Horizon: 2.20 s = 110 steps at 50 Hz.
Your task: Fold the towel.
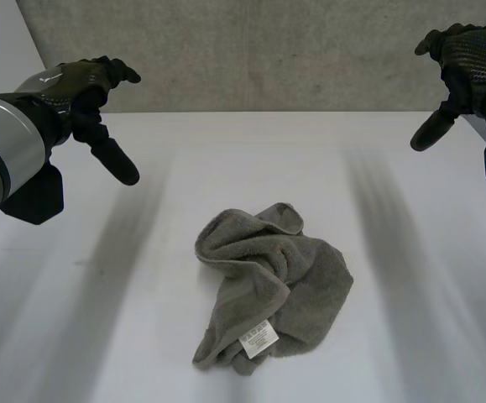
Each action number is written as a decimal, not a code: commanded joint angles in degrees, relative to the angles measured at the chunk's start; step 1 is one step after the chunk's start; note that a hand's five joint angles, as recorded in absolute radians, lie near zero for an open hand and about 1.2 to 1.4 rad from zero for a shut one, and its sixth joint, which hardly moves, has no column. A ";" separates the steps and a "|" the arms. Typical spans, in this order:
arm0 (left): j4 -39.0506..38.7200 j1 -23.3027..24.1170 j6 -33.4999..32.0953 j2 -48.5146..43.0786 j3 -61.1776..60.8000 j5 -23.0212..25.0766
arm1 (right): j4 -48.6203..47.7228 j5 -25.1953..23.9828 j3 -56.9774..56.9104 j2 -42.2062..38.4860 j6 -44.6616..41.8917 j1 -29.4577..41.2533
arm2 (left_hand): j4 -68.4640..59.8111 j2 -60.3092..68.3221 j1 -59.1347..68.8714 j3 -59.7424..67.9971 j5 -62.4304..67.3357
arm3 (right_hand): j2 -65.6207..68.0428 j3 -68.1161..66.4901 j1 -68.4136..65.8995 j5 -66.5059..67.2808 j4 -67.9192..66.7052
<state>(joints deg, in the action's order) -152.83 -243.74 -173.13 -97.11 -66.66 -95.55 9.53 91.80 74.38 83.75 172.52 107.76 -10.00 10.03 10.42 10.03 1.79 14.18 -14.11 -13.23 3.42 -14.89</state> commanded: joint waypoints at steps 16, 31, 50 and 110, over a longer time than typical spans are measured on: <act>-3.52 -0.60 2.09 -0.10 -0.49 0.02 | 4.97 -3.74 -1.78 -1.92 -0.07 -2.29 | -1.56 1.53 1.14 1.53 -0.23 | -4.18 4.11 3.23 -3.42 4.89; -3.88 2.30 6.48 -13.00 0.47 0.98 | 6.28 -13.82 -2.66 -11.93 -11.14 -3.34 | -2.24 2.21 1.81 2.21 0.45 | -4.18 4.11 3.23 -3.42 4.89; -4.23 5.99 13.08 -29.88 7.68 7.40 | 13.67 -29.40 -2.48 -28.01 -11.33 -2.82 | -9.79 9.77 9.37 9.77 8.01 | -0.24 0.18 -0.71 0.52 0.95; -16.53 7.40 -5.82 -2.03 -23.26 7.75 | 9.98 -27.55 6.65 -4.73 -7.46 -2.82 | -62.46 62.43 62.03 62.43 60.67 | -4.18 4.11 3.23 -3.42 4.89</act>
<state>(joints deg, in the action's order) -169.16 -236.34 -178.94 -101.89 -84.69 -87.66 21.77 64.51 80.54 78.12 162.33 105.65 -64.08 64.03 64.15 64.08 54.24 14.09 -14.13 -13.24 3.39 -14.87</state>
